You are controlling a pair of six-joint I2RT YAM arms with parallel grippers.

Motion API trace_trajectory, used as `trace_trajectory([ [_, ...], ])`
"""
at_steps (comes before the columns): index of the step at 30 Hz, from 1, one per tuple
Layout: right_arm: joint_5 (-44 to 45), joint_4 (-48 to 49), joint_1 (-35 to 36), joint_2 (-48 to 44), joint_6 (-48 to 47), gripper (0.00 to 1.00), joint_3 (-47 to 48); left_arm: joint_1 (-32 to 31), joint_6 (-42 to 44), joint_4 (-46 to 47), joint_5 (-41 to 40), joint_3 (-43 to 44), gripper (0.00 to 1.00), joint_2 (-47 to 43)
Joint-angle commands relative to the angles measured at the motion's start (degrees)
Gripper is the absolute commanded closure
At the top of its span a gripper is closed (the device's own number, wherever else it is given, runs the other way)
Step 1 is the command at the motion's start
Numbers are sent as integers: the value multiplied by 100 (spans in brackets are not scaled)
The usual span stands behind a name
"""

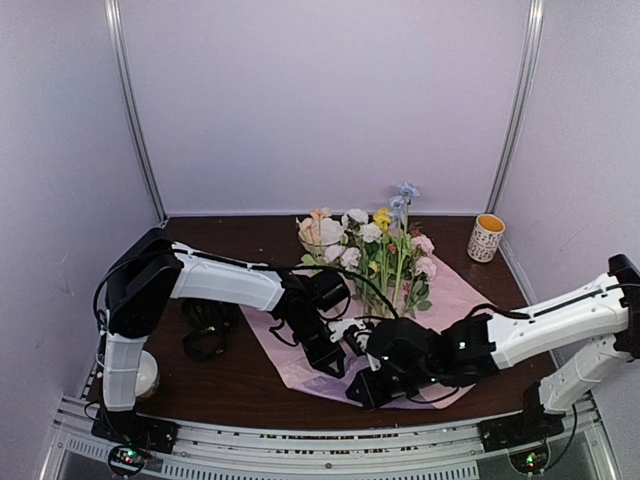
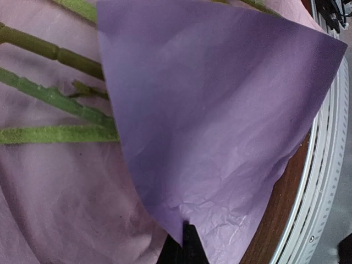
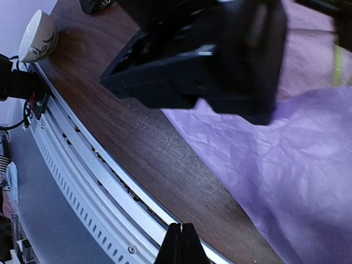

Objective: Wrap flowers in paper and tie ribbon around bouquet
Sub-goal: Press the fold line on the 1/4-folded wrapping paper.

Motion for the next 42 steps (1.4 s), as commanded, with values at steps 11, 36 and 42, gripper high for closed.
trace_trajectory([
  [11, 802, -749, -6, 441, 528, 100, -614, 62, 135, -82, 93, 84, 100, 197],
  [36, 941, 311, -17, -2093, 204, 99, -1095, 62, 159, -120, 152, 89, 100, 189],
  [42, 857, 963, 16, -37, -498, 100, -143, 62, 186, -112, 210, 64, 100, 189],
])
